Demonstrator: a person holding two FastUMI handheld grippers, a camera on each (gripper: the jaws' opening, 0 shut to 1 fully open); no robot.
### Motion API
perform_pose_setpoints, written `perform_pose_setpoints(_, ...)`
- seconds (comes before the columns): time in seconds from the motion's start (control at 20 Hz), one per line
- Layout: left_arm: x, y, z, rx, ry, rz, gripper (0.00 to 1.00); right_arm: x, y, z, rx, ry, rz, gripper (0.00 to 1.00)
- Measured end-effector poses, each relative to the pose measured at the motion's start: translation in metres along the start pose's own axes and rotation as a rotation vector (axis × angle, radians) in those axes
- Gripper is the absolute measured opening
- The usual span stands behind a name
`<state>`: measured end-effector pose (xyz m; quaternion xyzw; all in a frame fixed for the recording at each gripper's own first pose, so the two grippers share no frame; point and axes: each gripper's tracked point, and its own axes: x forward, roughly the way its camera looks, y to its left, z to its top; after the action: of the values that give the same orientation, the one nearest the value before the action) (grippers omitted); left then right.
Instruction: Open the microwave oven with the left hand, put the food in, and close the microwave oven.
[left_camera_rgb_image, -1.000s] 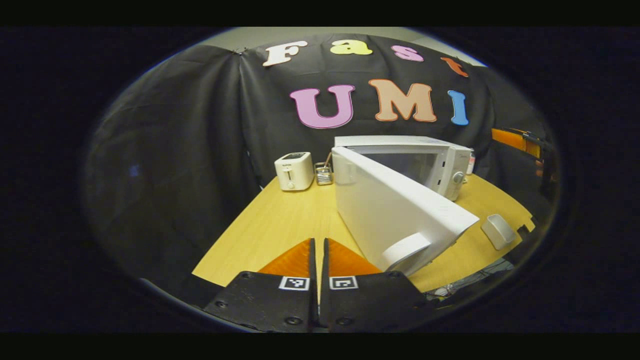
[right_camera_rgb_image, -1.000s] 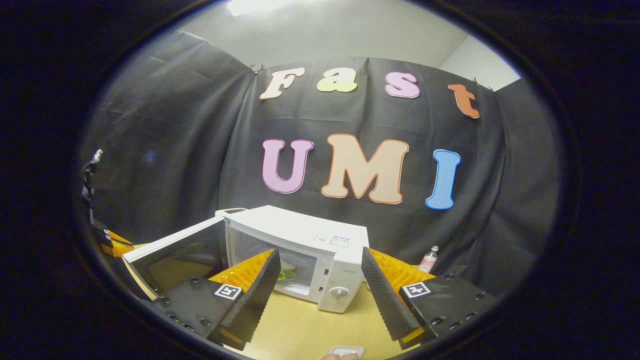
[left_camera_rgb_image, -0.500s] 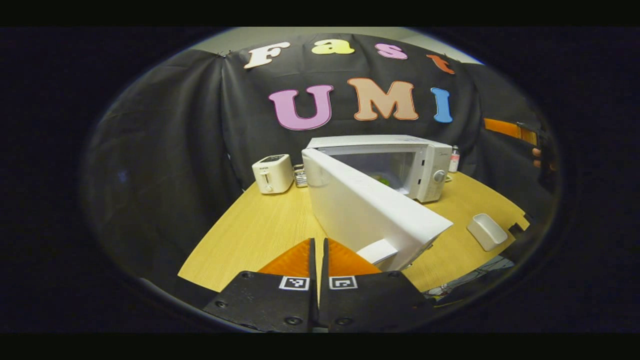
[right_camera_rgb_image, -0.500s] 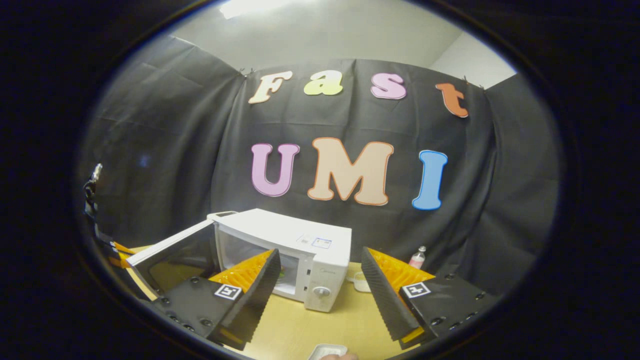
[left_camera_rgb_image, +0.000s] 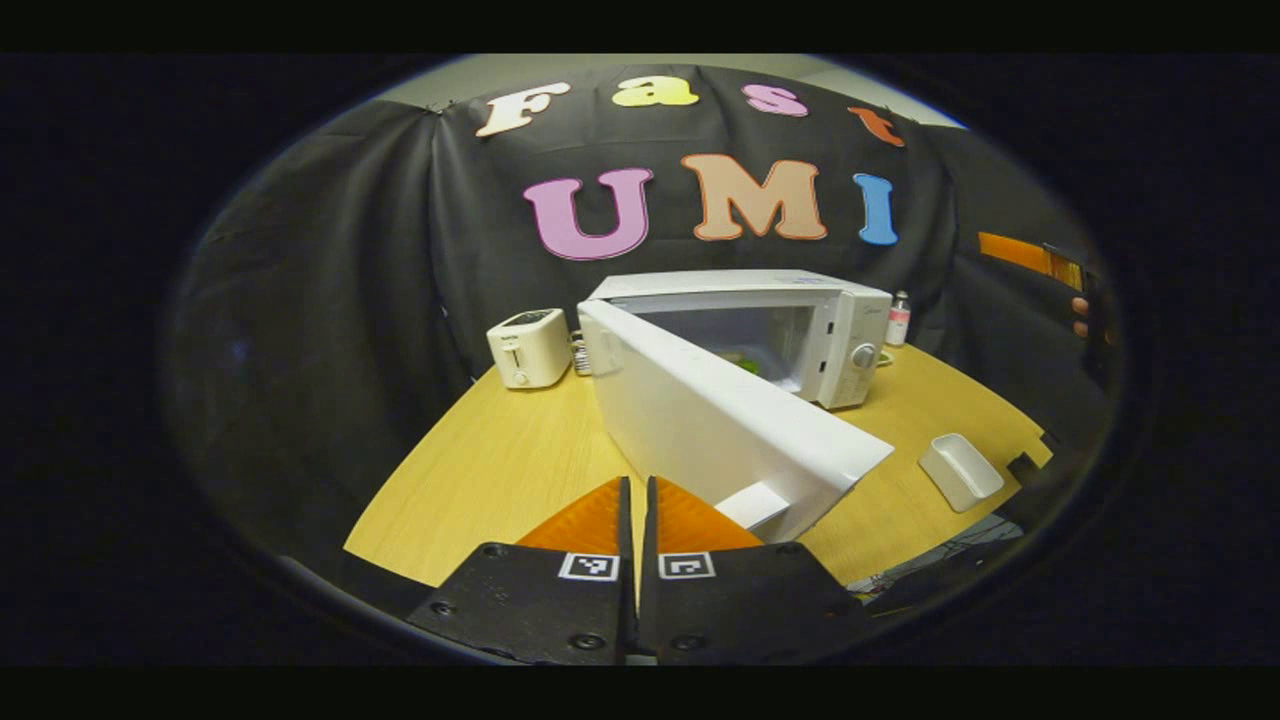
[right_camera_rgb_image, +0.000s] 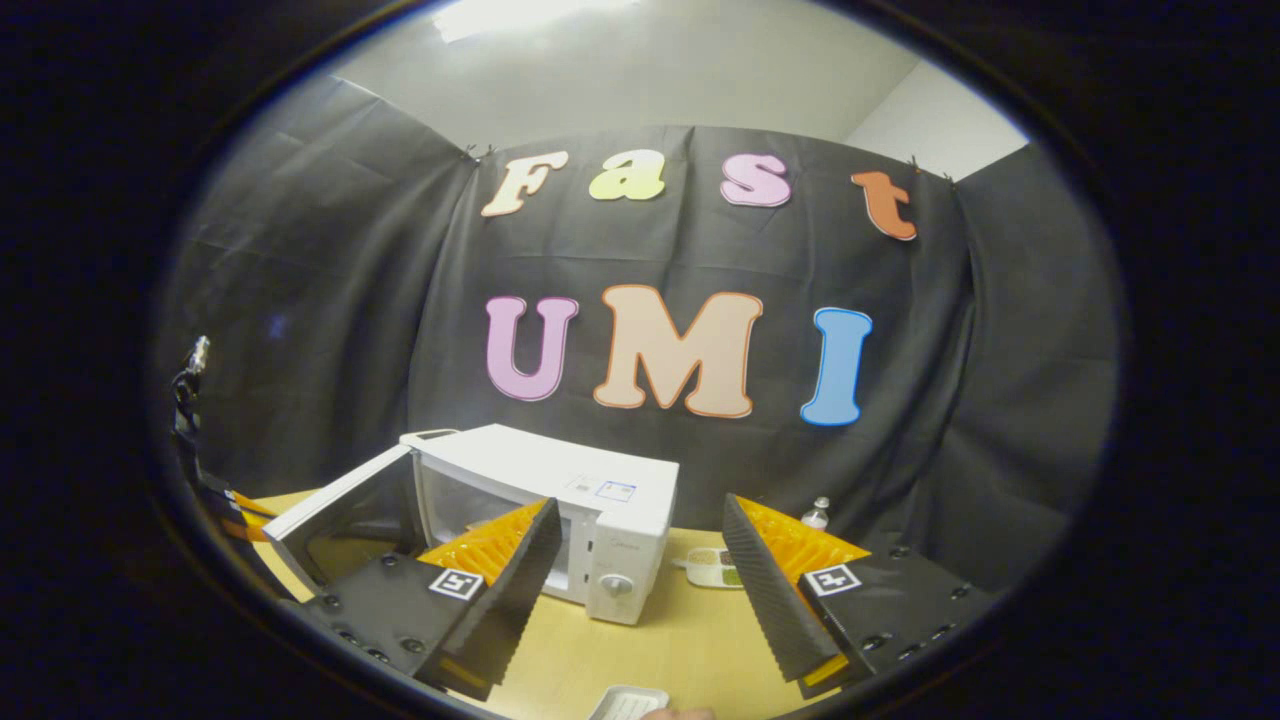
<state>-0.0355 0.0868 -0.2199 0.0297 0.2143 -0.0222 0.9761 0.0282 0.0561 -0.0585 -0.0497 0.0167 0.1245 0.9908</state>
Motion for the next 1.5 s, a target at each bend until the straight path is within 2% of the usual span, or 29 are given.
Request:
perform_pose_setpoints(0.05,0.003,-0.003,0.001,0.005,0.001,-0.006,0.00,-0.002,-0.003,0.002,0.003,-0.004,-0.005,0.96)
perform_pose_setpoints(0.65,0.034,-0.059,0.027,0.059,-0.003,-0.086,0.00,-0.013,-0.044,0.002,-0.006,-0.021,-0.041,0.96)
perform_pose_setpoints(0.7,0.037,-0.065,0.029,0.061,-0.003,-0.093,0.00,-0.014,-0.047,0.004,-0.007,-0.025,-0.042,1.00)
perform_pose_setpoints(0.75,0.040,-0.070,0.031,0.067,-0.003,-0.101,0.00,-0.015,-0.050,0.007,-0.008,-0.029,-0.047,0.96)
perform_pose_setpoints(0.85,0.048,-0.080,0.038,0.080,-0.007,-0.113,0.00,-0.017,-0.059,0.008,-0.006,-0.035,-0.062,1.00)
perform_pose_setpoints(0.9,0.052,-0.083,0.041,0.085,-0.009,-0.116,0.00,-0.017,-0.063,0.008,-0.004,-0.037,-0.068,0.96)
perform_pose_setpoints(1.1,0.065,-0.097,0.049,0.100,-0.003,-0.149,0.00,-0.021,-0.075,0.008,-0.010,-0.045,-0.092,0.96)
perform_pose_setpoints(1.15,0.068,-0.100,0.050,0.106,-0.001,-0.153,0.00,-0.024,-0.078,0.009,-0.012,-0.047,-0.097,1.00)
perform_pose_setpoints(1.2,0.072,-0.105,0.050,0.112,0.005,-0.157,0.00,-0.025,-0.081,0.008,-0.010,-0.050,-0.102,0.96)
perform_pose_setpoints(1.5,0.096,-0.138,0.066,0.156,-0.006,-0.195,0.00,-0.029,-0.106,0.008,0.029,-0.060,-0.122,1.00)
